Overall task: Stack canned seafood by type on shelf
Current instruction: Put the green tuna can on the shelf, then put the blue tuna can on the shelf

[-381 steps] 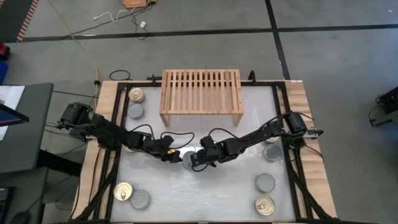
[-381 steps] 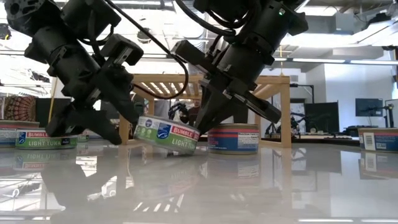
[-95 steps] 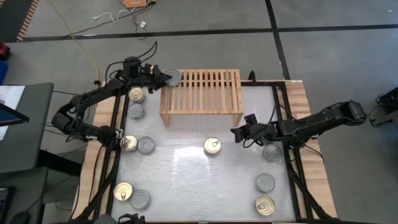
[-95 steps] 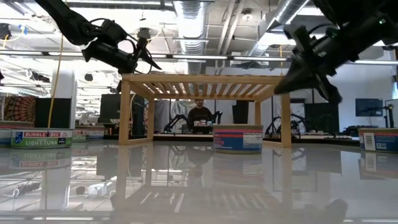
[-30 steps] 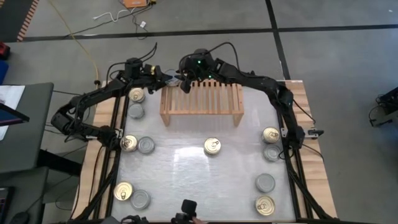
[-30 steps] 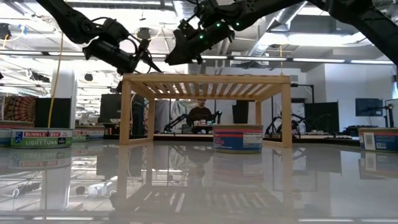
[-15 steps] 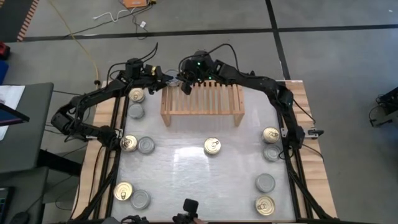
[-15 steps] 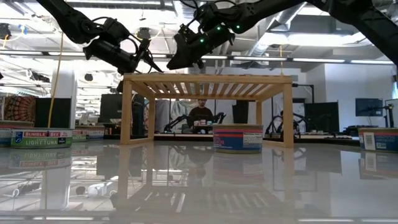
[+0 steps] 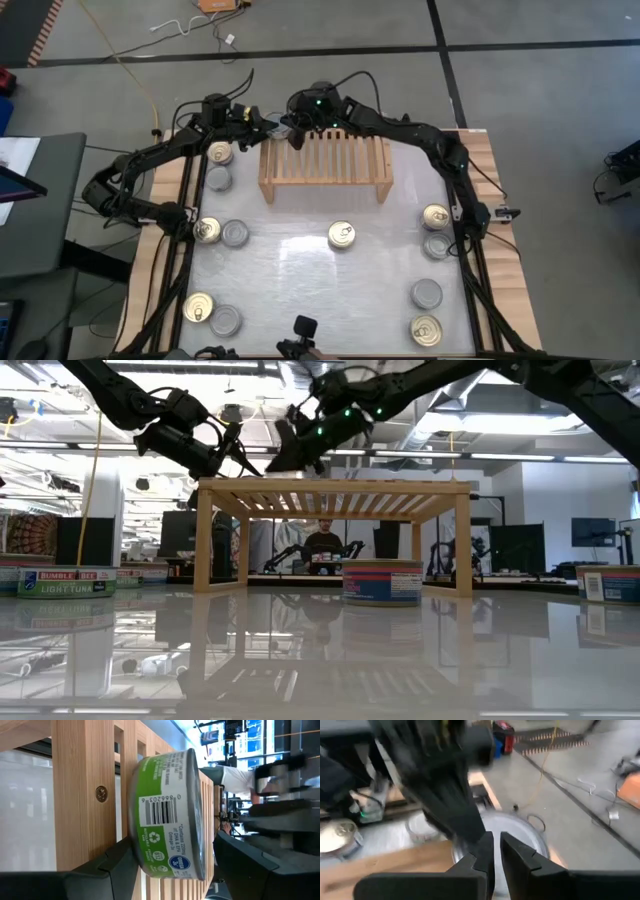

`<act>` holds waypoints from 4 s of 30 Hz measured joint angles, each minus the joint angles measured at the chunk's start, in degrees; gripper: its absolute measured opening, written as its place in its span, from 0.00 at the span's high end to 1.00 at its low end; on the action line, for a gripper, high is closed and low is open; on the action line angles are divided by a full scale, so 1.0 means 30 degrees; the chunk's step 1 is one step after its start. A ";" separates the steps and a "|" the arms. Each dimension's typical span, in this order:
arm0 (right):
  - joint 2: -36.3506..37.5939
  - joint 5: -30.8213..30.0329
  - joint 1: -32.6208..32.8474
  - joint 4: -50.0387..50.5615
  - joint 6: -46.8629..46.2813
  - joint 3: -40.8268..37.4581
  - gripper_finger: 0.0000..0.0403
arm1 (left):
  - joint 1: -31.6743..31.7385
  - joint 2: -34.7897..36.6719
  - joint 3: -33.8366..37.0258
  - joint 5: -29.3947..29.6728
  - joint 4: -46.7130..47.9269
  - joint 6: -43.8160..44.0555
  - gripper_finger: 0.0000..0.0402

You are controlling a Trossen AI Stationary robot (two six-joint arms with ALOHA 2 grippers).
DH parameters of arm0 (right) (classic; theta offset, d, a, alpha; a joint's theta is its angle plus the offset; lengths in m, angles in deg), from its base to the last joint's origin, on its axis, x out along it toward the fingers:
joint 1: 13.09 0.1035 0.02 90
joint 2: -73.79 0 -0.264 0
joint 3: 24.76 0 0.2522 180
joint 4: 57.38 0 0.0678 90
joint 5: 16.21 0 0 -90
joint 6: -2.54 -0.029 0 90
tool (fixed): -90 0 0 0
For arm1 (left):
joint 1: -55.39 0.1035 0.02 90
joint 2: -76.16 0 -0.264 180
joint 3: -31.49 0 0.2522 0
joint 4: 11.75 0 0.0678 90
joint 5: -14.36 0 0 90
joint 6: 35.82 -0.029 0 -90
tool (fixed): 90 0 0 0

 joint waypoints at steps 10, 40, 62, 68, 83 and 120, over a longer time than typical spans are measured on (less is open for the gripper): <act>-0.0477 0.0000 0.0036 0.0082 0.0102 0.0009 0.84 | 0.0007 -0.0001 0.0000 -0.0045 0.0028 -0.0147 0.40; -0.0368 0.0007 -0.0036 0.1406 0.0095 0.0030 0.84 | 0.2296 0.3331 0.0007 -0.0016 0.1765 -0.2150 0.40; 0.0020 0.0014 -0.0140 0.0652 -0.1234 0.0016 0.84 | 0.2426 0.4159 0.0007 0.0011 0.3726 -0.3456 0.40; 0.0848 0.0014 -0.0087 0.1736 -0.1308 0.0030 0.84 | 0.2426 0.4159 0.0007 -0.0305 0.4093 -0.4099 0.40; 0.7294 -0.0475 0.0648 0.8942 -0.3663 -0.3932 0.90 | 0.0041 0.7007 -0.0007 0.2364 0.6818 -1.1680 0.40; 1.8500 -1.6684 2.4226 0.9616 -2.8316 -2.0191 0.93 | -2.5654 -0.0369 -0.0010 2.1777 0.4148 0.3752 0.40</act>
